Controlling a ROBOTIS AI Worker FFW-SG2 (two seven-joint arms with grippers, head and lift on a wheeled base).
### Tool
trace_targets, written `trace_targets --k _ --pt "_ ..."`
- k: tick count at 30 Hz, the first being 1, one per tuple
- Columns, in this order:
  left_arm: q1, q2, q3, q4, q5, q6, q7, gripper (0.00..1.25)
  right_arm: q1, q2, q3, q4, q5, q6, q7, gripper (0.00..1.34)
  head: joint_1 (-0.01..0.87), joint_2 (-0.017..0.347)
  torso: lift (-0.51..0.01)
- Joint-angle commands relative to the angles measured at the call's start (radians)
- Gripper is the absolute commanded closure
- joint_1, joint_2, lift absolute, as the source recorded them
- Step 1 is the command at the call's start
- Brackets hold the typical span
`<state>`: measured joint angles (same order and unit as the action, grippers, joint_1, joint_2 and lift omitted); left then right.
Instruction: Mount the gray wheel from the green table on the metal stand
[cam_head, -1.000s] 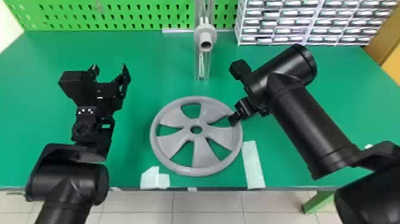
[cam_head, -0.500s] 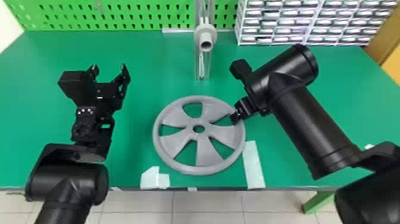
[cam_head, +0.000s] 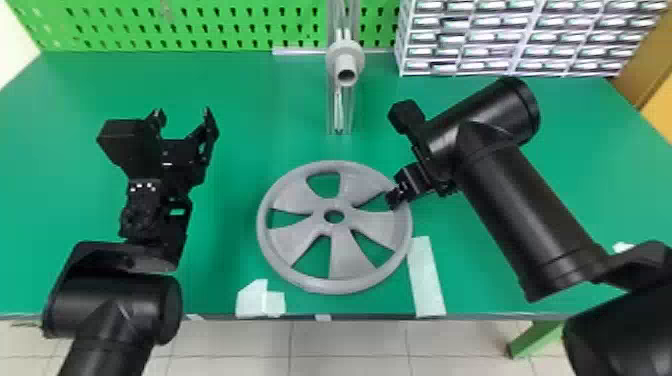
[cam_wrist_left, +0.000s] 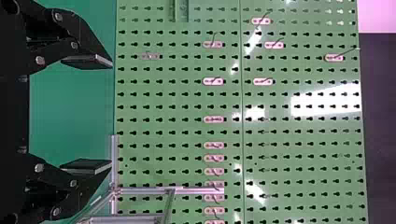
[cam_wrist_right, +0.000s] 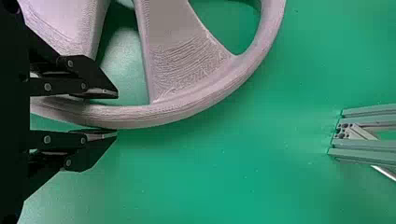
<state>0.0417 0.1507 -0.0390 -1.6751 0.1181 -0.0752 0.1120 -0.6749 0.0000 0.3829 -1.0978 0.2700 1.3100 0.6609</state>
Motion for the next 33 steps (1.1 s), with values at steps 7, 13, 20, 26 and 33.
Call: trace_targets --k 7,13,20,26,33 --pt "0.0 0.0 0.002 0.0 0.0 -0.001 0.0 0.49 0.001 0.001 -0.013 0.007 -0.04 -0.006 -0.004 1.11 0.867 0.052 -0.1" --pt "0.0 0.0 0.004 0.0 0.0 -0.005 0.0 0.49 0.003 0.001 -0.022 0.013 -0.066 -0.017 -0.004 1.11 0.867 0.052 -0.1" --pt "0.0 0.0 0.002 0.0 0.0 -0.005 0.0 0.49 0.003 0.001 -0.026 0.018 -0.078 -0.021 -0.004 1.15 0.867 0.052 -0.1" --pt "0.0 0.0 0.002 0.0 0.0 -0.005 0.0 0.49 0.001 0.001 -0.01 -0.007 -0.051 -0.014 -0.004 1.19 0.867 0.052 -0.1" --pt "0.0 0.001 0.002 0.0 0.0 -0.005 0.0 0.49 0.024 0.001 0.01 -0.123 -0.005 -0.003 -0.044 1.19 0.867 0.052 -0.1"
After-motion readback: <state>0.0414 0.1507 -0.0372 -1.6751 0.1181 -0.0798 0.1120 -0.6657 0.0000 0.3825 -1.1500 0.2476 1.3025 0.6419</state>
